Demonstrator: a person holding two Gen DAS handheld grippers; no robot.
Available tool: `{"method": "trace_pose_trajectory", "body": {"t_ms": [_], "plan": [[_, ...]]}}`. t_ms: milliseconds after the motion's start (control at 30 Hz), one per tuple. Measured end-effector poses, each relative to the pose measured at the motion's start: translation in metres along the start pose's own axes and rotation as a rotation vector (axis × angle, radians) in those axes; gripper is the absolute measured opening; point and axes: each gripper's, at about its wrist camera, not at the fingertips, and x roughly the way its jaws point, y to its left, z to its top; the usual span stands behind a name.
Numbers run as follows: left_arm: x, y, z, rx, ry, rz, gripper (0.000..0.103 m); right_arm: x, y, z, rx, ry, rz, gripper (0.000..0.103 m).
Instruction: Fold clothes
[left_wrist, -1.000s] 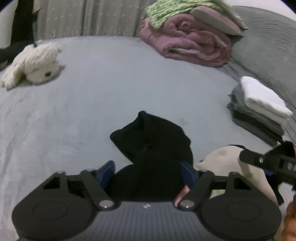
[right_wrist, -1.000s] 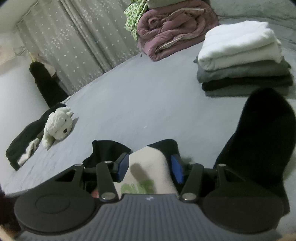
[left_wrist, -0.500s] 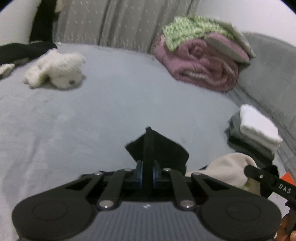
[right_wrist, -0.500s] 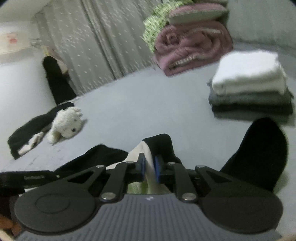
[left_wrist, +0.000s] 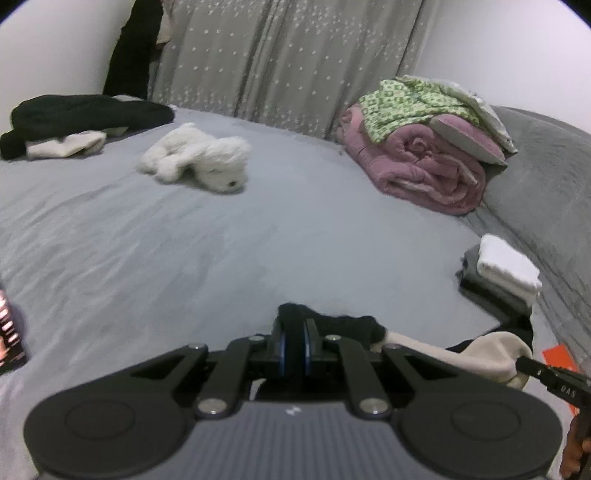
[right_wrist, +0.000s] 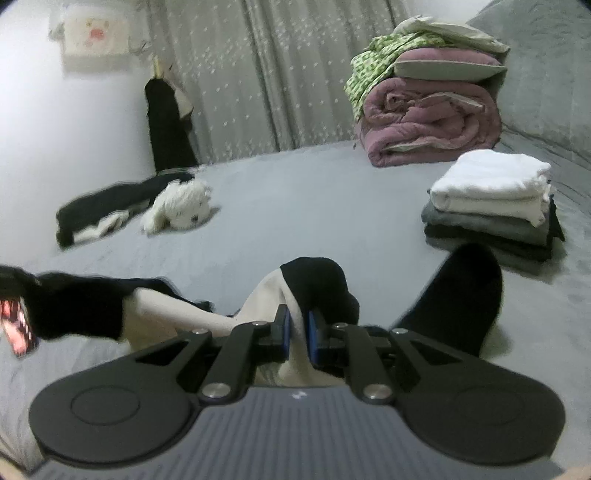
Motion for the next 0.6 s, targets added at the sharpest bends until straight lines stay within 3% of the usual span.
{"method": "trace_pose_trajectory", "body": {"t_ms": [167,333,500,600], "plan": [[-0.019,0.023,-0.029,0.02,0.08,0.034,0.009,-0.004,0.004,-0.026,-0.103,0.1,-0.001,0.013],[-0.013,0.041,-0.06,0.012,0.18,0.058,0.009,-0.001,0.006,-0.056,-0.18,0.211,-0.015,0.013],[0.011,0.059,-0.085,-0.031,0.329,0.115,0.01,0.012,0.0,-0.067,-0.152,0.309,-0.011,0.014],[0.012,0.058,-0.079,-0.026,0.353,0.12,0.013,0.013,-0.004,-0.061,-0.121,0.331,0.016,0.019]]}}
